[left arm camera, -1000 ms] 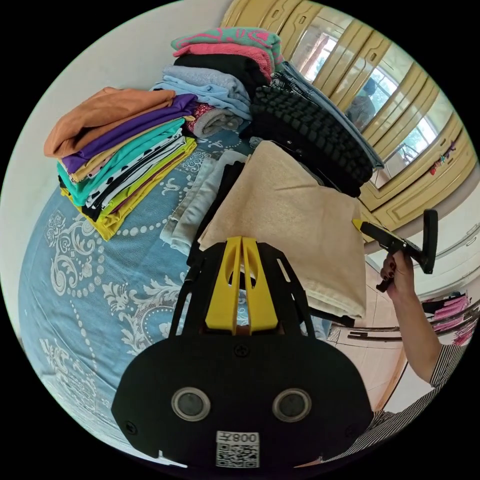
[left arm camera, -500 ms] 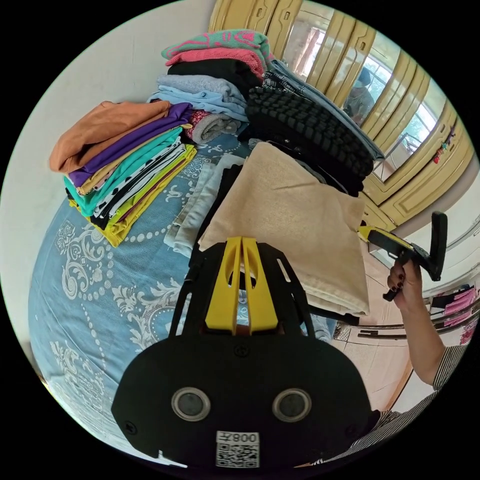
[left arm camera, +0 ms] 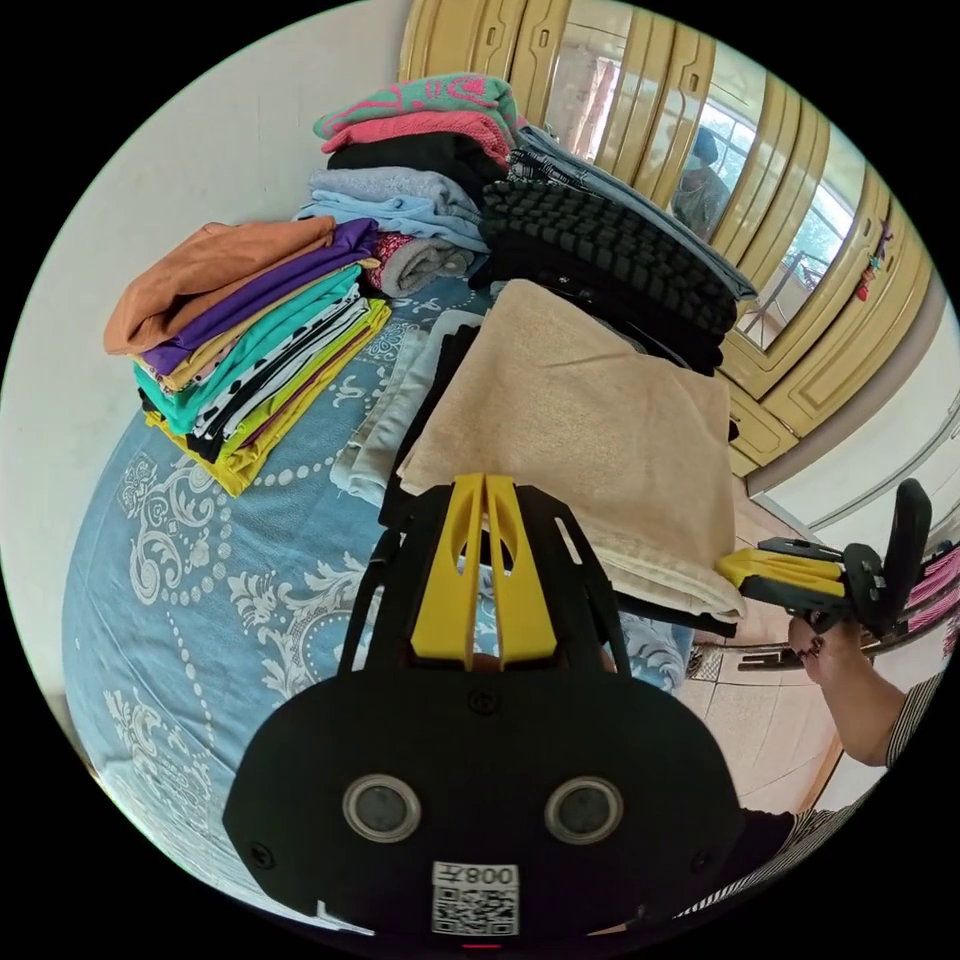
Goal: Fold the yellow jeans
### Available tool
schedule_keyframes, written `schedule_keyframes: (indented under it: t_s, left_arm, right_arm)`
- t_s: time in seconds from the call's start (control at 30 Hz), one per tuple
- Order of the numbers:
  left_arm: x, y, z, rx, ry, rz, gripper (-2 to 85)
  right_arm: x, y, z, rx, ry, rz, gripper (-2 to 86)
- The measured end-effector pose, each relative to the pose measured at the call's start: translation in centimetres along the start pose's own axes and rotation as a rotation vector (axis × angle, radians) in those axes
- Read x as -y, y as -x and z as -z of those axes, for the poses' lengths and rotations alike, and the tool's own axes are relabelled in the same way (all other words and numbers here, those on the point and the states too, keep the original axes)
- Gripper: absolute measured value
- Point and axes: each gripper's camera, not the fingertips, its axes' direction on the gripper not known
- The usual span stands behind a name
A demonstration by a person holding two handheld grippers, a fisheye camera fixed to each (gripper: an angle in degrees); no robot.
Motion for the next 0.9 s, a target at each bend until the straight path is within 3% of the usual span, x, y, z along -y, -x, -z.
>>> schedule_keyframes:
  t_s: [0.23,0.47,0.9]
  left_arm:
    - [-0.9,0.3,-0.2,-0.021,0.035,-0.011,0.1]
    - [-2.2,0.7,-1.0,0.007,0.036,-0.073,0.1]
    - [-5.1,2.4,-1.4,0.049,-0.035,-0.023,0.1]
  right_arm:
    - [10.2,1.2,1.1,-0.034,-0.143,0.057,0.1]
    - [20.8,1.4,-5.3,-0.05,0.02,-0.026,0.2]
    - [24.2,3.6,-5.9,-0.082,0.046,-0.041,0.1]
